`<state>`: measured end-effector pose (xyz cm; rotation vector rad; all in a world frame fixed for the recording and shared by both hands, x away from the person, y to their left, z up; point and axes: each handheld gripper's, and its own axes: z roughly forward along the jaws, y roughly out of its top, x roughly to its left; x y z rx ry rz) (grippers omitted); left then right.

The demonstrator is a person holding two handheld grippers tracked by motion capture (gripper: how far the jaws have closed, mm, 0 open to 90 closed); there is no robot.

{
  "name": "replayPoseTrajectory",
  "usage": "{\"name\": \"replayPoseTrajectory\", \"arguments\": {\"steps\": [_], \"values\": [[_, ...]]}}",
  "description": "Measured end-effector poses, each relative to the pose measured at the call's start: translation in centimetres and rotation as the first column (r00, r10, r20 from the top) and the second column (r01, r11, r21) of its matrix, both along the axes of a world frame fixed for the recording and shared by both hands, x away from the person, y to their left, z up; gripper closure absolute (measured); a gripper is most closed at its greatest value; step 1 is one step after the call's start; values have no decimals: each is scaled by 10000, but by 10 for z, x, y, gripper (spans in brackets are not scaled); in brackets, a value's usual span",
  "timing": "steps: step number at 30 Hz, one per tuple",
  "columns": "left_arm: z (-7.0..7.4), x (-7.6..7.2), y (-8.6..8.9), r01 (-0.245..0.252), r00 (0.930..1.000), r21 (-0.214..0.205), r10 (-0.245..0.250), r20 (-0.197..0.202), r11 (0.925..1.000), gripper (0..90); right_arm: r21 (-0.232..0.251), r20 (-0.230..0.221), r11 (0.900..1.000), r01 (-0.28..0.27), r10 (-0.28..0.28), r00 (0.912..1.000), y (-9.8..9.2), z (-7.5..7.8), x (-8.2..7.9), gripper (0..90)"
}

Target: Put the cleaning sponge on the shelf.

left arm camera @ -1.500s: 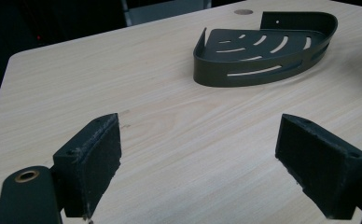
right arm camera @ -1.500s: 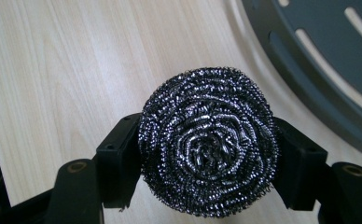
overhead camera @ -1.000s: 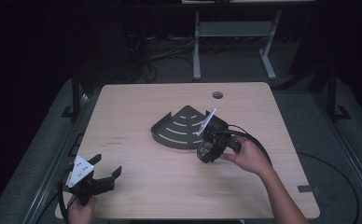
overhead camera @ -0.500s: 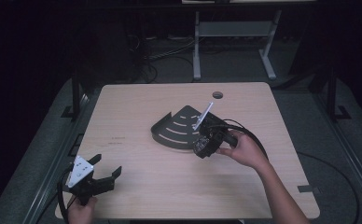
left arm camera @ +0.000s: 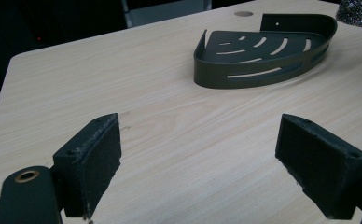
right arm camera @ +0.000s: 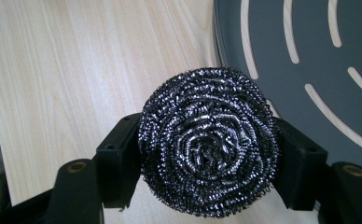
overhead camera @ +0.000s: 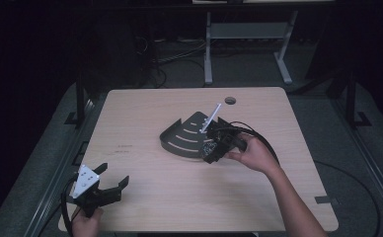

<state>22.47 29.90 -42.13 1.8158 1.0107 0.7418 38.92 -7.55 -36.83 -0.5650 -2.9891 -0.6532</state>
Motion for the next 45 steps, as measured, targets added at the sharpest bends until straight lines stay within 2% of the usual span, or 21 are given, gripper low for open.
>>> {"name": "replayPoseTrajectory", "arguments": {"steps": [9,16,27,45], "values": [[0,0,2,-20,10000,-13,20,6,10000,137,-134,62,9999,-61,62,10000,10,5,7,331],[0,0,3,-51,10000,5,51,20,10000,137,-179,-85,9998,-19,17,10000,16,5,17,331],[1,-1,3,-52,10000,0,52,35,10000,138,-232,-99,9994,269,-271,9996,20,3,35,331],[0,0,2,-28,10000,-11,28,11,10000,138,-163,-182,9960,874,-877,9960,17,-16,56,330]]}}
